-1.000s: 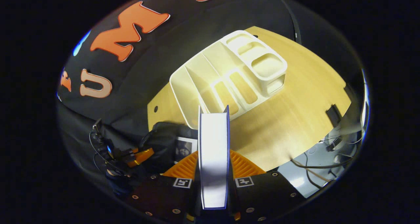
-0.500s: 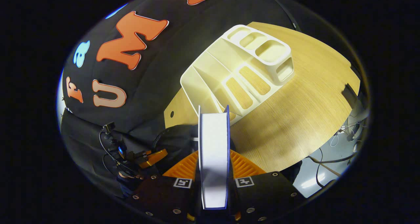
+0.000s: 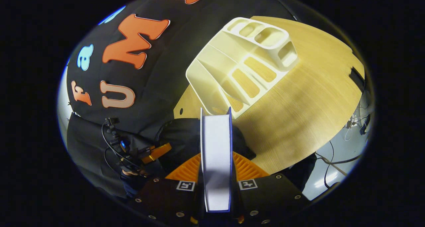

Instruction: Open the schoolbag, grab two books from the bookshelf and put them into the schoolbag.

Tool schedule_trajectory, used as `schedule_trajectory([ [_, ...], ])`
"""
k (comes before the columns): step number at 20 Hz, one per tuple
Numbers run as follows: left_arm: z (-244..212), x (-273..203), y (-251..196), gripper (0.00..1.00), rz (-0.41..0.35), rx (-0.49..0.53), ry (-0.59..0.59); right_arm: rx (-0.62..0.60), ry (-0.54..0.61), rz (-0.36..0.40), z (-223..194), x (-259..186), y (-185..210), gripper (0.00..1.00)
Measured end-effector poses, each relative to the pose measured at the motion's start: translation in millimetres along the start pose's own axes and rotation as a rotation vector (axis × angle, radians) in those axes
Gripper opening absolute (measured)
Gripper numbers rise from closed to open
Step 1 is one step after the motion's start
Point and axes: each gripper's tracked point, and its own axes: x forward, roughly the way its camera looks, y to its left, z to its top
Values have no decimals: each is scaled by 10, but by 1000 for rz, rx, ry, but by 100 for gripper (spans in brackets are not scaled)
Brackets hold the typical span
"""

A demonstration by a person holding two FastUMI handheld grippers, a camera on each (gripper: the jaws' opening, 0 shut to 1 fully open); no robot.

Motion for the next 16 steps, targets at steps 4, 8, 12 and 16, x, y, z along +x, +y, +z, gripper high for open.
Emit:
schedule_trajectory([
  [4, 11, -28, -16, 5, -7, -1, -4, 12, 9, 90, -143, 148, 187, 33],
  [8, 55, -52, -52, 5, -13, 2, -7, 1, 18, 132, -209, 306, 304, 33],
  [12, 58, -61, -78, 5, -15, -4, -9, 11, 25, 162, -221, 527, 373, 33],
  [16, 68, -63, -63, 5, -13, -12, -12, 44, 59, 203, -297, 829, 410, 33],
])
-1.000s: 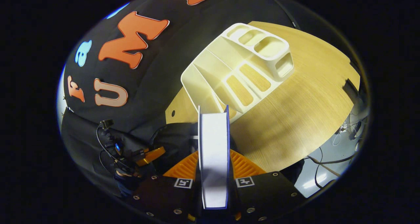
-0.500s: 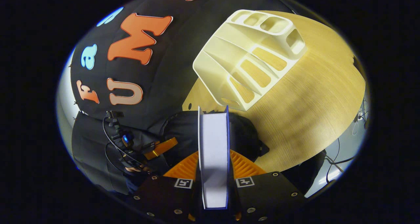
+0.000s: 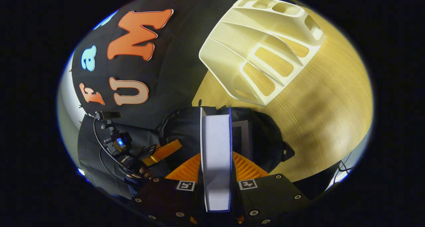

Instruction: Open the schoolbag, grab two books from the bookshelf and put them into the schoolbag.

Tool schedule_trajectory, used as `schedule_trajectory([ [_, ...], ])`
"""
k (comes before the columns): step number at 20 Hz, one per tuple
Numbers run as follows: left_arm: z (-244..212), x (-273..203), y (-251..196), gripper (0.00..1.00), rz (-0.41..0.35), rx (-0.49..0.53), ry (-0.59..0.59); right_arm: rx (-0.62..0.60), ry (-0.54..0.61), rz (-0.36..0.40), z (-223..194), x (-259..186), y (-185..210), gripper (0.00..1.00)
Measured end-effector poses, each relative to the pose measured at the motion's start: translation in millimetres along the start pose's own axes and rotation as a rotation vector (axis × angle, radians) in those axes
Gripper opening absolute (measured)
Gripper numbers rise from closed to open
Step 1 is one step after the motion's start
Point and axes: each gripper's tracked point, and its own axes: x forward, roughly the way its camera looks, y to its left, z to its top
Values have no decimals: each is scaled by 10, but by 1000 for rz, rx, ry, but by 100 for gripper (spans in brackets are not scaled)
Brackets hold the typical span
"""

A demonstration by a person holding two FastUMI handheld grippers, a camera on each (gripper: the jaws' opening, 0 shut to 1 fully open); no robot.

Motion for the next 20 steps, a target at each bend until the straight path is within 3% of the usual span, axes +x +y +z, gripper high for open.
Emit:
schedule_trajectory([
  [7, 34, -58, 1, 5, 14, -16, -13, 51, -11, 30, -55, 455, -83, 33],
  [13, 54, -131, -59, 5, 19, 13, -36, 25, -36, 73, -138, 714, -21, 33],
  [20, 91, -137, -278, 5, -29, 51, -36, 59, -52, 127, -294, 1015, 31, 33],
])
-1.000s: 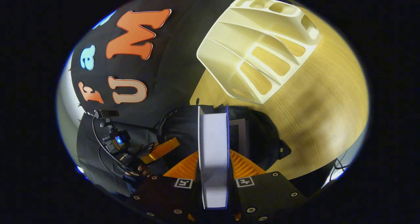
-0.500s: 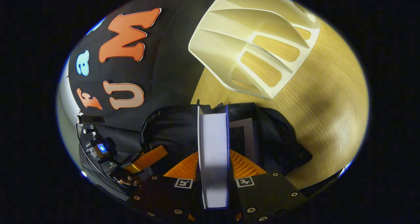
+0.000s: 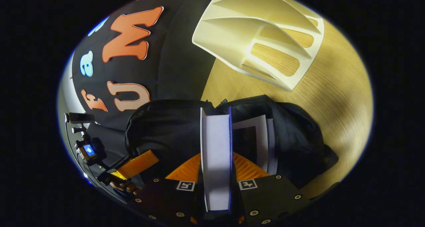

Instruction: Open the schoolbag, grab two books from the bookshelf and put them into the schoolbag.

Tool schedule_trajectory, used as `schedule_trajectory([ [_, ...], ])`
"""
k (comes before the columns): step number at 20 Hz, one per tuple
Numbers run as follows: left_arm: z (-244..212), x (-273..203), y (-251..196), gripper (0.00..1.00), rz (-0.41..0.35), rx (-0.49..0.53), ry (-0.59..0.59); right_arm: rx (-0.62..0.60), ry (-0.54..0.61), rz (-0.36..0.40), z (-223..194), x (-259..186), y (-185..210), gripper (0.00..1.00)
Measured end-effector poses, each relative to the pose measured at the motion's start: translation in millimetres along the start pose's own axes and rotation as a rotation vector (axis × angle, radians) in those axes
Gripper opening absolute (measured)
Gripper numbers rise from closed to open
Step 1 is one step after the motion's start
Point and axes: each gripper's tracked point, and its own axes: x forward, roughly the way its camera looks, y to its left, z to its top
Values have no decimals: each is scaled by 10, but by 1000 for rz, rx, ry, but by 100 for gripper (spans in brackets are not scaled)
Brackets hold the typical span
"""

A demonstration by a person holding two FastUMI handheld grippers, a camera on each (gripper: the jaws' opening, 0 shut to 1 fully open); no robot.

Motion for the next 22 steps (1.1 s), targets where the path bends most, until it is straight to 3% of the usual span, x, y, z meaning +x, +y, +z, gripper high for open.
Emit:
schedule_trajectory([
  [7, 25, -20, -111, 5, 0, 14, -9, 0, 19, -13, -109, 325, 9, 35],
  [9, 4, -27, -105, 5, 14, -4, -18, -29, 37, -87, -125, 371, -85, 37],
  [13, -22, 45, -106, 5, 39, -28, -22, -135, 83, -194, -147, 256, -206, 68],
  [14, -30, 60, -109, 6, 42, -27, -26, -154, 82, -208, -103, 203, -223, 85],
  [16, -59, 72, -84, 9, 44, -37, -29, -196, 86, -245, -65, 125, -260, 96],
  [22, -139, 160, -262, 14, 67, -85, -18, -335, 33, -272, 293, -257, -171, 98],
])
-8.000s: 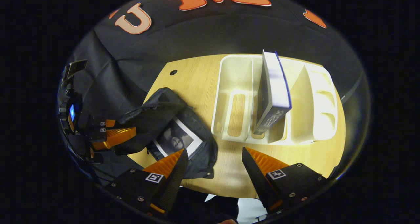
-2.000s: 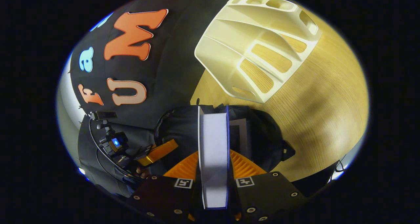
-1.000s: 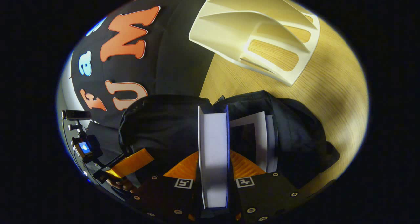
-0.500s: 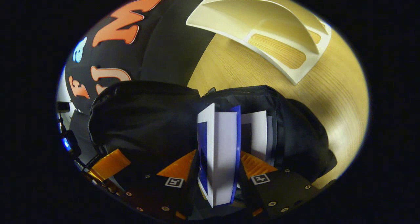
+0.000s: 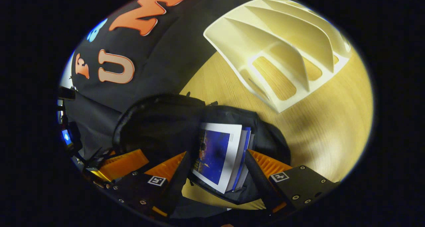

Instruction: Open the schoolbag, grab two books from the bookshelf and put them into the schoolbag.

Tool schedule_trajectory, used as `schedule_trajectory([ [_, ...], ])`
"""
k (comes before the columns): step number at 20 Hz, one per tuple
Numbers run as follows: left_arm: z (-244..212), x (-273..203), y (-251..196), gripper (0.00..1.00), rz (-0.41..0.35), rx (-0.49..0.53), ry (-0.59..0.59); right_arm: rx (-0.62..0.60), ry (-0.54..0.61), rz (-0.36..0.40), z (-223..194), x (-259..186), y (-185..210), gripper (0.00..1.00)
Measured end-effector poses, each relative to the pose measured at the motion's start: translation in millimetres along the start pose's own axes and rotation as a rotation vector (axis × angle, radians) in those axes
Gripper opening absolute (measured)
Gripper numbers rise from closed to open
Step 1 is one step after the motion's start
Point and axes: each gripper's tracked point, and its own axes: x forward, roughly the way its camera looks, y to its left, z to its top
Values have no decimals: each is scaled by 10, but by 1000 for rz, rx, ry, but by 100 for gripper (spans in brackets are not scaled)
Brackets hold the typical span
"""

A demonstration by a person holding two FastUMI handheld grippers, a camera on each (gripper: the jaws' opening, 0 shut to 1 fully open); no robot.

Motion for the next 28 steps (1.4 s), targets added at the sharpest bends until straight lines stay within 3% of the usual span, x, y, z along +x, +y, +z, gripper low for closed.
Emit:
schedule_trajectory([
  [4, -58, 54, -341, 28, -60, -11, 33, -84, -53, -42, 363, -442, -151, 98],
  [8, 0, 201, -589, 61, -53, -52, 32, -152, -115, -100, 788, -857, -399, 98],
  [12, 289, 244, -813, 80, -5, -73, -27, -276, -223, -140, 1276, -1304, -510, 98],
  [13, 356, 238, -865, 90, 13, -70, -44, -314, -247, -149, 1388, -1412, -530, 98],
  [16, 680, 221, -1029, 93, 85, -49, -148, -405, -340, -182, 1759, -1745, -556, 98],
  [20, 1336, -6, -1353, 99, 175, -46, -379, -558, -471, -234, 2171, -2238, -604, 98],
  [24, 1845, -380, -1505, 98, 268, -66, -616, -706, -594, -234, 2489, -2655, -450, 98],
  [28, 2052, -664, -1665, 98, 345, -115, -820, -849, -669, -225, 2663, -2961, -259, 98],
])
